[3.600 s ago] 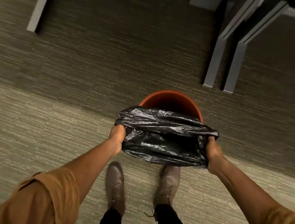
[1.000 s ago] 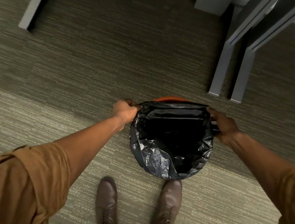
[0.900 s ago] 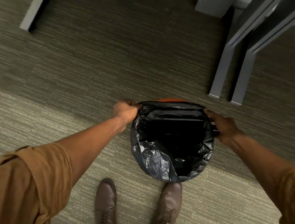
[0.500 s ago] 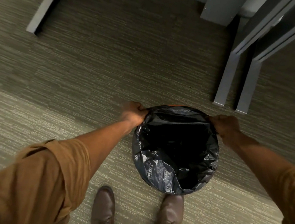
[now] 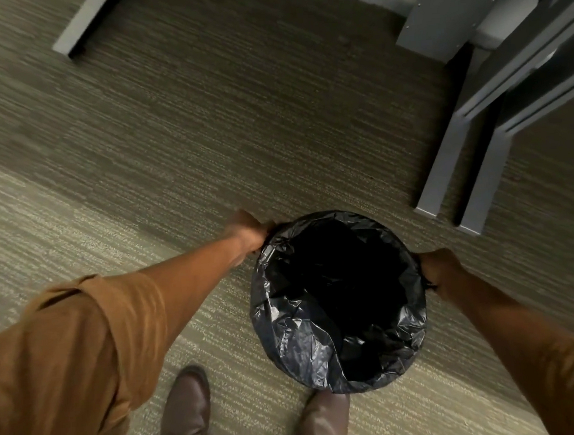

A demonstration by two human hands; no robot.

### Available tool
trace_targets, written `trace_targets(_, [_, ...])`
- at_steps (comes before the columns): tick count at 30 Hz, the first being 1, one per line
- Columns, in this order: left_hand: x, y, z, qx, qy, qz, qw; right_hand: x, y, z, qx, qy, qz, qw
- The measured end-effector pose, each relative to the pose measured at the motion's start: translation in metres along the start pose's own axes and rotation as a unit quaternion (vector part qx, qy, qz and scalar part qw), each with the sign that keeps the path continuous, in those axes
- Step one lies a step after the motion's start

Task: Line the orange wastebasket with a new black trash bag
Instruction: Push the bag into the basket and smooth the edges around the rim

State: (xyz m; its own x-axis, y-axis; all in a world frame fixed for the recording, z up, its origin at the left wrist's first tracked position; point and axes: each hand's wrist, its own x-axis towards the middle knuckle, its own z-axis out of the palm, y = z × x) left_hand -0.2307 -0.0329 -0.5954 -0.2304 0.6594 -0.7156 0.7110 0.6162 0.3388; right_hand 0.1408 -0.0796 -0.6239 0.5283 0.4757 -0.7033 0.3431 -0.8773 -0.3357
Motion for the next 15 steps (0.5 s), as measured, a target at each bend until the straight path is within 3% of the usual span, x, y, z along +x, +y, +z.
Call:
trace_targets(3, [-0.036, -0.004, -0.008, 0.059, 0.135, 0.129, 0.981, -0.022, 0.006, -0.008, -0.064, 0.114, -0.089, 0.987])
trace_targets(5, [-0.061, -0.014, -0.006, 0.156, 0.252, 0.276, 0.914, -0.056, 0.005, -0.013, -0.068, 0.205, -0.239, 0.947])
trace_targets(6, [-0.077, -0.017, -0.001, 0.194, 0.267, 0.333, 0.883, -0.075, 0.003, -0.013, -0.070, 0.216, -0.317, 0.921])
trace_targets(8, [-0.112, -0.024, 0.014, 0.243, 0.230, 0.429, 0.839, -0.111, 0.000, -0.012, -0.119, 0.191, -0.470, 0.853])
trace_targets(10, [-0.146, -0.033, 0.035, 0.313, 0.143, 0.489, 0.802, -0.136, 0.000, -0.003, -0.187, 0.135, -0.562, 0.794])
trace_targets(12, [-0.170, -0.042, 0.054, 0.394, 0.027, 0.501, 0.770, -0.150, 0.005, 0.013, -0.281, 0.068, -0.584, 0.759])
trace_targets(15, [-0.184, -0.052, 0.069, 0.448, -0.087, 0.448, 0.769, -0.153, 0.014, 0.037, -0.433, -0.037, -0.544, 0.718])
